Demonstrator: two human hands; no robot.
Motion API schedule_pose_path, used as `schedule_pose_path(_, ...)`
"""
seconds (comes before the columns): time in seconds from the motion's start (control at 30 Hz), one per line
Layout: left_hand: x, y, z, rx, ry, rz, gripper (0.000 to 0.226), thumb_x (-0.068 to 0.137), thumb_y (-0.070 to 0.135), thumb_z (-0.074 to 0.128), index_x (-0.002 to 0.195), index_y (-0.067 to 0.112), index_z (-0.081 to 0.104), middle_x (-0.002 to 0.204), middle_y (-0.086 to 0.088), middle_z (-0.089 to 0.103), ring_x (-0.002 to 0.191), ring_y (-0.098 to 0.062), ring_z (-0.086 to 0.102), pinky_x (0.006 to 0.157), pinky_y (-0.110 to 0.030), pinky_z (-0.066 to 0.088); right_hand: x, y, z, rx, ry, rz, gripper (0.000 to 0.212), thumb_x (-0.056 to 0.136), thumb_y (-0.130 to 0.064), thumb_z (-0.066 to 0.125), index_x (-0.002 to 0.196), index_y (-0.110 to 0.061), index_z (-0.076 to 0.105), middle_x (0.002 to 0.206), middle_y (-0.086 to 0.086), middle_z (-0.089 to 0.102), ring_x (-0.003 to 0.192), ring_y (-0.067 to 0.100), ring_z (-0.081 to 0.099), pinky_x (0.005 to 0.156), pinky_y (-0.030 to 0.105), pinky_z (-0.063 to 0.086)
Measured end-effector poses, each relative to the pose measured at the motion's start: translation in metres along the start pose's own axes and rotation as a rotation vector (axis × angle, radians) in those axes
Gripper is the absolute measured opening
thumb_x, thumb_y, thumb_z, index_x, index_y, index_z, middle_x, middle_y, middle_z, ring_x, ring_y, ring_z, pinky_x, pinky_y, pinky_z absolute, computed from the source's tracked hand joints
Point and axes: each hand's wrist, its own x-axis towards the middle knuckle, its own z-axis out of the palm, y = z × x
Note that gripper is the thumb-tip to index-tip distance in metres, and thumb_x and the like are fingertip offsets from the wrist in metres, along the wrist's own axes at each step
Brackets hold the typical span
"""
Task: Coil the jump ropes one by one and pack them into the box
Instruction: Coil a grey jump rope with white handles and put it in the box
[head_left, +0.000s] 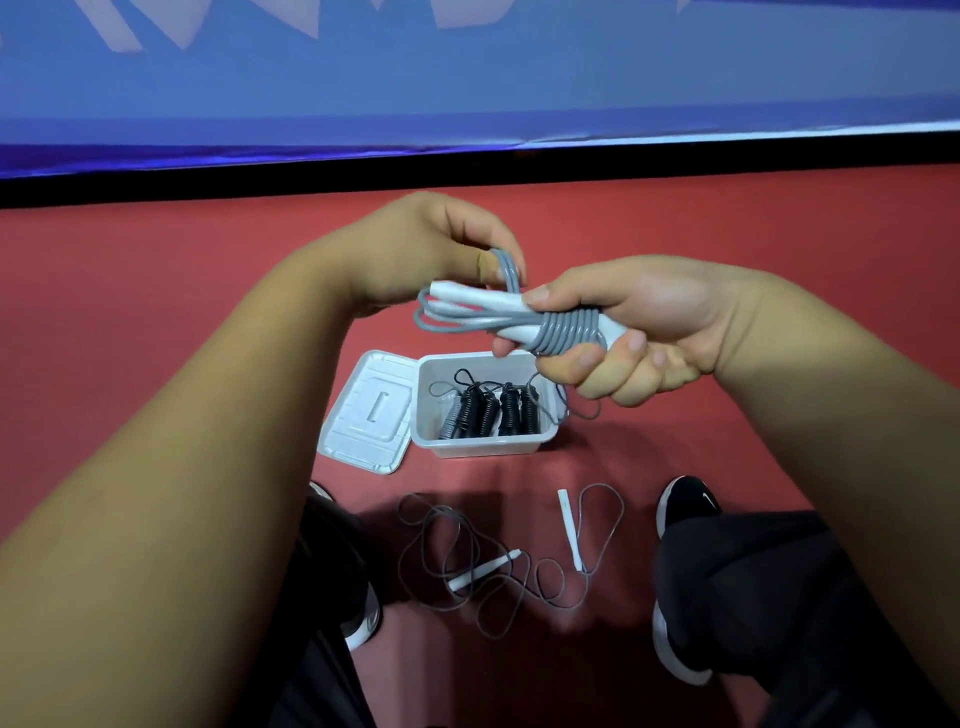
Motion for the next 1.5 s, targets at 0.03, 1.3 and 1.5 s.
schedule_pose_path(0.03, 0.0, 0.001, -0.002, 0.025, 0.009, -0.004, 0.012, 0.094, -0.002, 0.07, 0.097, 0.006, 0.077, 0.086, -0.004, 0.077, 0.079, -0.013, 0.067, 0.077, -0.027, 0.057, 0.0, 0.002, -0.002, -0.03, 0.049, 0.008, 0.039, 0.102, -0.044, 0.052, 0.121, -0.015, 0.069, 0.072, 0.0, 0.041, 0.044, 0.001, 0.023, 0.036, 0.015, 0.017)
schedule_pose_path(1.3, -0.04, 0.031, 0.006, -0.214, 0.309, -0.008, 0.014, 0.105, 0.016, 0.061, 0.093, 0.014, 0.067, 0.101, -0.023, 0.074, 0.092, -0.022, 0.07, 0.09, -0.036, 0.053, 0.013, -0.039, 0.062, 0.383, 0.645, -0.58, 0.022, 0.099, -0.039, 0.051, 0.095, -0.018, 0.055, 0.072, 0.001, 0.054, 0.05, 0.006, 0.036, 0.037, 0.015, 0.016)
schedule_pose_path(1.5, -0.051, 0.039, 0.003, -0.207, 0.312, 0.078, 0.025, 0.109, 0.027, 0.054, 0.105, 0.01, 0.072, 0.07, 0.0, 0.046, 0.063, -0.013, 0.039, 0.069, -0.028, 0.042, 0.008, -0.045, 0.064, 0.35, 0.658, -0.643, 0.025, 0.097, -0.039, 0.054, 0.102, -0.014, 0.055, 0.08, 0.002, 0.053, 0.051, 0.007, 0.033, 0.038, 0.019, 0.021)
